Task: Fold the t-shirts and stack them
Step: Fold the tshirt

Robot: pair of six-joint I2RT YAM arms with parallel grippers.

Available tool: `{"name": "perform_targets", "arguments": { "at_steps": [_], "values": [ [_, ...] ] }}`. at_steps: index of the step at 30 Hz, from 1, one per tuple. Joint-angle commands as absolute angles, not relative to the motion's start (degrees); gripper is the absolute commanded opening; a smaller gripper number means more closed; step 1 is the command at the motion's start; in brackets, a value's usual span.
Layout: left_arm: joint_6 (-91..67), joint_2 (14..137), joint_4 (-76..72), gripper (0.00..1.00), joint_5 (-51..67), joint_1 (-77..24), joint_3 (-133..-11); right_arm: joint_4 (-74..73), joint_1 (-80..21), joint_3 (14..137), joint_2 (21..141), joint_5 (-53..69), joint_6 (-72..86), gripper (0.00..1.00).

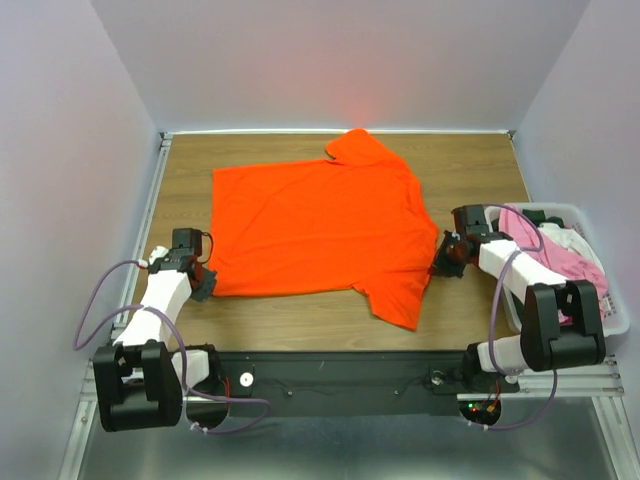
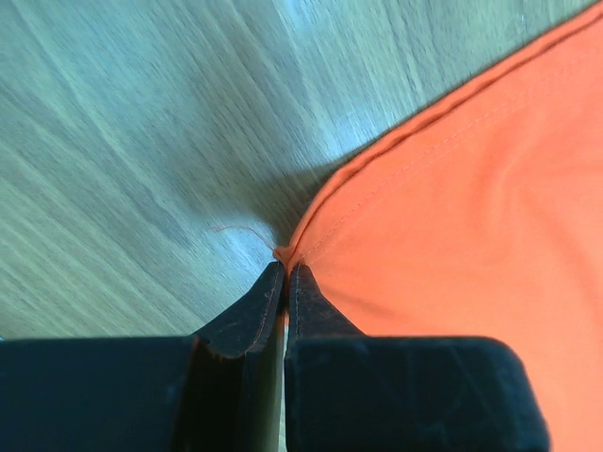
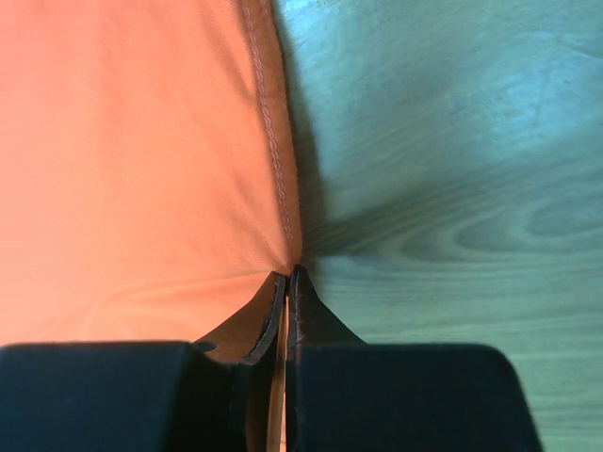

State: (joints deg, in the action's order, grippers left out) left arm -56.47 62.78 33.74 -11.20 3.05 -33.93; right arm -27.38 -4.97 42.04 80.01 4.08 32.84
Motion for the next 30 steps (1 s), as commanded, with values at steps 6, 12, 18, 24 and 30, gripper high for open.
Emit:
{"name": "perform_targets", "arguments": {
  "at_steps": [6, 12, 18, 24, 30],
  "values": [
    [-54.4, 61.4, 36.1, 0.0, -14.5, 4.8, -37.7, -32.7, -5.4, 43.2, 75.8, 0.4, 31.8, 0.01],
    [-51.9, 63.2, 35.5, 0.0, -15.4, 5.0, -40.0, -34.8, -5.1, 49.7, 78.6, 0.4, 30.1, 0.01],
    [-47.6, 66.1, 33.8, 0.0, -17.5, 5.1, -45.4, -35.7, -5.0, 55.2, 82.3, -1.3, 28.0, 0.01],
    [-44.6, 72.1, 30.2, 0.0, -14.9, 5.2, -46.6, -35.9, -5.0, 60.2, 87.9, -0.4, 27.7, 0.01],
    [-42.2, 76.1, 28.0, 0.0, -13.5, 5.1, -48.4, -36.1, -5.0, 65.3, 92.4, -0.5, 27.2, 0.02]
  ]
}}
